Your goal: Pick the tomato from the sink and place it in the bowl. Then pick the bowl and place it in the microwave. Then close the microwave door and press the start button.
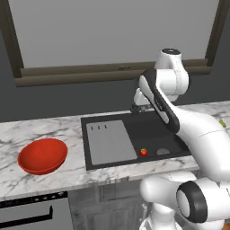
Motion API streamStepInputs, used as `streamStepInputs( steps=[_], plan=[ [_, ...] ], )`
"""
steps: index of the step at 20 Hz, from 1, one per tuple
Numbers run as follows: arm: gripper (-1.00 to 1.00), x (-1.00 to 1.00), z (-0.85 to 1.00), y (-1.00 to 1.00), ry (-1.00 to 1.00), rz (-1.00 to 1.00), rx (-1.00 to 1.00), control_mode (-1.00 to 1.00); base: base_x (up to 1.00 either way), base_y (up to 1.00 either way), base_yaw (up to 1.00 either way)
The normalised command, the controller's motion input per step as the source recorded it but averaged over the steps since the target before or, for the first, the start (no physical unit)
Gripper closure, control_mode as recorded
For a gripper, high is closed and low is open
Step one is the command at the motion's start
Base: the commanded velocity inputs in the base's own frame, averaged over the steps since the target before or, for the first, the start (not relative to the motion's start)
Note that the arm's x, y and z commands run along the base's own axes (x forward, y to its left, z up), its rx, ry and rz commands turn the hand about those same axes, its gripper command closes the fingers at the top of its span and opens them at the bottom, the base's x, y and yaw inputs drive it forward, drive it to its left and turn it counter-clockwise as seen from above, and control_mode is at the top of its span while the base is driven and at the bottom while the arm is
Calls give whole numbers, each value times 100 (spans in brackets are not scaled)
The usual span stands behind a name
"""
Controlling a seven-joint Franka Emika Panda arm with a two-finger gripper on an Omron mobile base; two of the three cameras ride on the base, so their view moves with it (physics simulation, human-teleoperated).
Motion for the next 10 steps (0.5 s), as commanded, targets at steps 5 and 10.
streamStepInputs(
  steps=[5,10],
  plan=[
    [-100,-33,-2,-23,-9,-3,3,-100,0,0,0],
    [-100,-46,-50,-80,-9,-7,17,-100,0,0,0]
  ],
)
